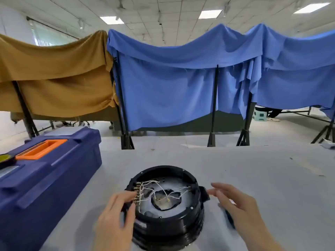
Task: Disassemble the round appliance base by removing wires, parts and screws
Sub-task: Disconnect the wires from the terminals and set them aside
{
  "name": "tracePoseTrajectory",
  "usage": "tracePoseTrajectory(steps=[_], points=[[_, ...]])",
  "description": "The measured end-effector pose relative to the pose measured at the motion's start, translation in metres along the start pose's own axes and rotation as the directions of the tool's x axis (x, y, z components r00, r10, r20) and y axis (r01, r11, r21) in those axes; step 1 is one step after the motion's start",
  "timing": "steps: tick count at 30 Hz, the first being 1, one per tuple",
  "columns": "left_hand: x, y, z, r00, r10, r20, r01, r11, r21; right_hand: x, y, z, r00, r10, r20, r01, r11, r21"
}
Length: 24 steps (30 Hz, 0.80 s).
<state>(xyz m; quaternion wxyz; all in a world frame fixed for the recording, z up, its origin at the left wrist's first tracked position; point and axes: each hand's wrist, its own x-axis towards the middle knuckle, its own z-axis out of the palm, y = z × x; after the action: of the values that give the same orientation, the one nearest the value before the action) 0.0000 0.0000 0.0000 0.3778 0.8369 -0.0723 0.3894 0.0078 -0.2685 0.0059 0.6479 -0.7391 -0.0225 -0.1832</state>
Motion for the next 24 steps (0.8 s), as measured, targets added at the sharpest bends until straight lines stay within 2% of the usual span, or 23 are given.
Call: tracePoseTrajectory(steps=[3,6,10,15,18,20,22,24], points=[[-0.015,-0.008,0.001,0.992,0.002,0.129,-0.008,0.999,0.048,-0.017,0.007,0.016,0.99,-0.045,0.13,0.056,0.995,-0.086],[-0.026,-0.013,0.001,0.952,-0.038,0.303,0.001,0.993,0.121,-0.028,0.014,0.03,0.969,0.0,0.249,0.066,0.964,-0.256],[-0.029,-0.012,-0.003,0.893,-0.045,0.448,-0.022,0.989,0.143,-0.033,0.008,0.037,0.963,0.0,0.269,0.115,0.903,-0.414],[-0.031,-0.004,-0.008,0.888,-0.053,0.456,-0.01,0.991,0.135,-0.04,-0.002,0.04,0.969,-0.022,0.248,0.128,0.899,-0.418],[-0.036,-0.003,-0.015,0.894,-0.013,0.448,-0.063,0.986,0.155,-0.047,-0.002,0.035,0.973,-0.033,0.228,0.127,0.903,-0.411],[-0.039,-0.002,-0.02,0.921,0.061,0.385,-0.123,0.982,0.14,-0.053,-0.003,0.032,0.98,-0.046,0.195,0.128,0.891,-0.436],[-0.039,-0.001,-0.023,0.955,0.143,0.261,-0.193,0.965,0.176,-0.057,-0.006,0.031,0.986,-0.071,0.152,0.135,0.874,-0.466],[-0.032,0.003,-0.024,0.978,0.11,0.177,-0.137,0.979,0.149,-0.057,-0.011,0.034,0.988,-0.112,0.104,0.148,0.861,-0.486]])
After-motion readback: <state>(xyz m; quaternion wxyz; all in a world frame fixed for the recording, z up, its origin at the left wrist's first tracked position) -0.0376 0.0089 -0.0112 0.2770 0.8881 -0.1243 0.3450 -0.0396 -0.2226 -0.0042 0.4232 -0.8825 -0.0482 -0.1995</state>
